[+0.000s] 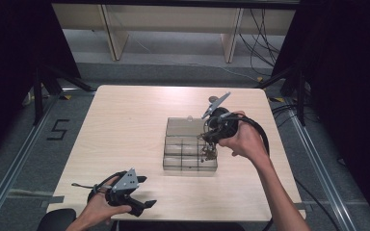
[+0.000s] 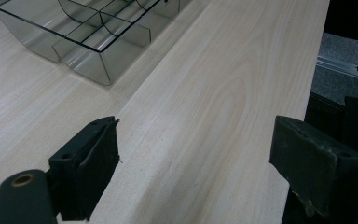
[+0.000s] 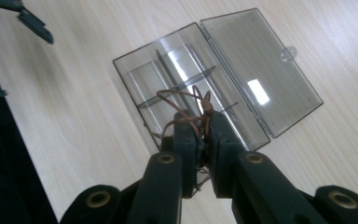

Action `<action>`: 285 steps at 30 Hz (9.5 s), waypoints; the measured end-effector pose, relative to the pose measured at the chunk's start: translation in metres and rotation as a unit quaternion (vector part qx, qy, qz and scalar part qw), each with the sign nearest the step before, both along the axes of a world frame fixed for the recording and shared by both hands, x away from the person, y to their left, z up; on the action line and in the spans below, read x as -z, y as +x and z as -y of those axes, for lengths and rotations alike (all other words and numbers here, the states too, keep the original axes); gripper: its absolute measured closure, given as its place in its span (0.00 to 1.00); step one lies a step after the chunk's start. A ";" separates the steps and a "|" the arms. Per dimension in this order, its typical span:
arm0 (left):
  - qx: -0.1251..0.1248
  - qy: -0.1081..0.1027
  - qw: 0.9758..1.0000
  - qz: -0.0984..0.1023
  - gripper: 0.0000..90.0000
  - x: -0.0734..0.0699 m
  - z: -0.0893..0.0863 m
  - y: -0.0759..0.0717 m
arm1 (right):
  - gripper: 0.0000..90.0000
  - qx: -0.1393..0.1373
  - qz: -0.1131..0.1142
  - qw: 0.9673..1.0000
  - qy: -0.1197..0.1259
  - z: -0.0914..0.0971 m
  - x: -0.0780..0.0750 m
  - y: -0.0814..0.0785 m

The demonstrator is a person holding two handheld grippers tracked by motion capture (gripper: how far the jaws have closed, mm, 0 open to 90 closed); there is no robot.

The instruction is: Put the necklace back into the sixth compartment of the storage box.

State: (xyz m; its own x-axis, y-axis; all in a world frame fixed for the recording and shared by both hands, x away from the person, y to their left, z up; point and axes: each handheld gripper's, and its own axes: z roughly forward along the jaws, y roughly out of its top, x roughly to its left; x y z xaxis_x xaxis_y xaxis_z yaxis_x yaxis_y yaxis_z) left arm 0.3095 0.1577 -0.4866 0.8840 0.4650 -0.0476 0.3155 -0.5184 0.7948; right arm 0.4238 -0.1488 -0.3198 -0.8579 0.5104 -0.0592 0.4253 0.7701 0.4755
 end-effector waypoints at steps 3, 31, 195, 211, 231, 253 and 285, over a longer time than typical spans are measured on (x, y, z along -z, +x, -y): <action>0.000 0.002 1.000 0.002 0.17 0.000 0.000 0.000 | 0.93 0.013 -0.008 1.000 -0.002 -0.001 0.006 0.005; 0.000 0.003 1.000 0.001 0.17 0.000 0.001 -0.001 | 0.93 0.033 -0.057 0.998 -0.022 -0.010 0.071 0.032; -0.001 -0.002 1.000 0.000 0.17 0.002 0.003 0.000 | 0.33 0.128 -0.020 0.983 0.133 0.078 0.127 -0.054; 0.005 0.008 1.000 0.004 0.17 0.001 0.002 0.000 | 0.29 0.127 -0.019 0.981 0.147 0.079 0.133 -0.065; -0.001 0.000 1.000 0.000 0.17 0.000 0.003 -0.002 | 0.24 0.117 -0.013 0.983 0.144 0.075 0.138 -0.074; 0.003 0.002 1.000 -0.001 0.17 0.000 0.003 -0.002 | 0.23 0.133 -0.027 0.979 0.154 0.079 0.144 -0.085; 0.004 0.001 1.000 0.006 0.17 0.000 0.002 -0.001 | 0.23 0.144 -0.036 0.975 0.163 0.085 0.153 -0.103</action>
